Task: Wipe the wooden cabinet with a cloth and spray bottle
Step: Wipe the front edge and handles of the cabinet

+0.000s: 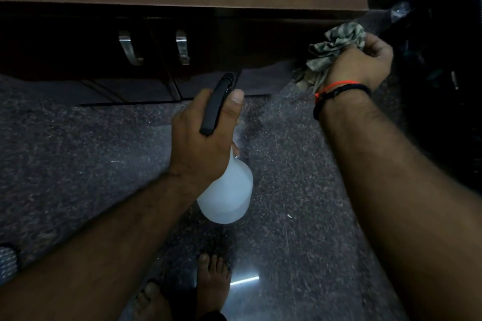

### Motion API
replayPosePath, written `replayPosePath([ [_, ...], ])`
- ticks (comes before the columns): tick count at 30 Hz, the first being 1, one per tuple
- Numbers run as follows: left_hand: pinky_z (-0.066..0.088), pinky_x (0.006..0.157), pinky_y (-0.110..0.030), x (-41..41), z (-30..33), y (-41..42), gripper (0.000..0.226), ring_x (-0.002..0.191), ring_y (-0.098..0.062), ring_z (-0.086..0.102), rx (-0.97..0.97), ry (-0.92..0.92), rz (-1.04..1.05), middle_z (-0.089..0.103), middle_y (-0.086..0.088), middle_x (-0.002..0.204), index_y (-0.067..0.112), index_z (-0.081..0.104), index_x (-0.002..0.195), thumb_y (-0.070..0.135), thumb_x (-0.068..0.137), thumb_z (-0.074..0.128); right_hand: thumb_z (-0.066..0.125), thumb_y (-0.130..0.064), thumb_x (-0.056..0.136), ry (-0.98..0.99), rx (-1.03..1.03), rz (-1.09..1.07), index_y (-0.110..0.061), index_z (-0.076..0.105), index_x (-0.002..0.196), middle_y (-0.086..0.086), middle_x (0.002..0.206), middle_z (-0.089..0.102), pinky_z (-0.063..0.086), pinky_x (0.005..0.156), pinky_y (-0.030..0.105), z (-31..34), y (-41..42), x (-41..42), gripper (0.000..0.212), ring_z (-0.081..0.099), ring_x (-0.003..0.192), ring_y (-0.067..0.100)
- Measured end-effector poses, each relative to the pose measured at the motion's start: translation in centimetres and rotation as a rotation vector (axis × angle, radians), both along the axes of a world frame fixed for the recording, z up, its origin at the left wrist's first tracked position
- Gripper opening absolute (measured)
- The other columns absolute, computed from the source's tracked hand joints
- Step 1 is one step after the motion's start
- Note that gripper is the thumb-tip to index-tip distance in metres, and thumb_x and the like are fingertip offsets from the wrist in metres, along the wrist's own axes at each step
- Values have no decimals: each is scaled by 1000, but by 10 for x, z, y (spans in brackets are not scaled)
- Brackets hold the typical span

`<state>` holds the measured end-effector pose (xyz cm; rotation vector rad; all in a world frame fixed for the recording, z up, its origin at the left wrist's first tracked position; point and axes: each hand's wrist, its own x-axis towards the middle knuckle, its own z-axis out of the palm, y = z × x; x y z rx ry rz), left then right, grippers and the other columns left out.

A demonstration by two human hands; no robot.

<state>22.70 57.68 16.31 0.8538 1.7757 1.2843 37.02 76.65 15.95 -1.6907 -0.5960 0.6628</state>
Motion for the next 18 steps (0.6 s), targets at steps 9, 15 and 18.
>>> replayPosePath([
  [9,55,47,-46,-5,-13,6,65,42,-19,66,1,4,13,67,-29,75,-6,61,91,58,91,53,54,6,84,131,-150,20,-28,52,77,12,95,69,62,74,43,-46,-8,-19,35,69,83,27],
  [15,54,45,-32,-18,-23,-5,58,40,-16,66,-35,8,50,72,-9,75,5,64,93,61,90,52,41,9,91,378,-254,98,-17,51,95,7,87,62,58,64,37,-61,-24,-37,29,63,74,24],
  [18,54,46,-27,-22,-25,-10,55,41,-14,66,-46,25,68,73,-2,77,8,64,92,61,89,51,42,12,91,487,-255,138,-13,52,95,11,85,63,59,64,43,-57,-33,-56,27,64,72,29],
])
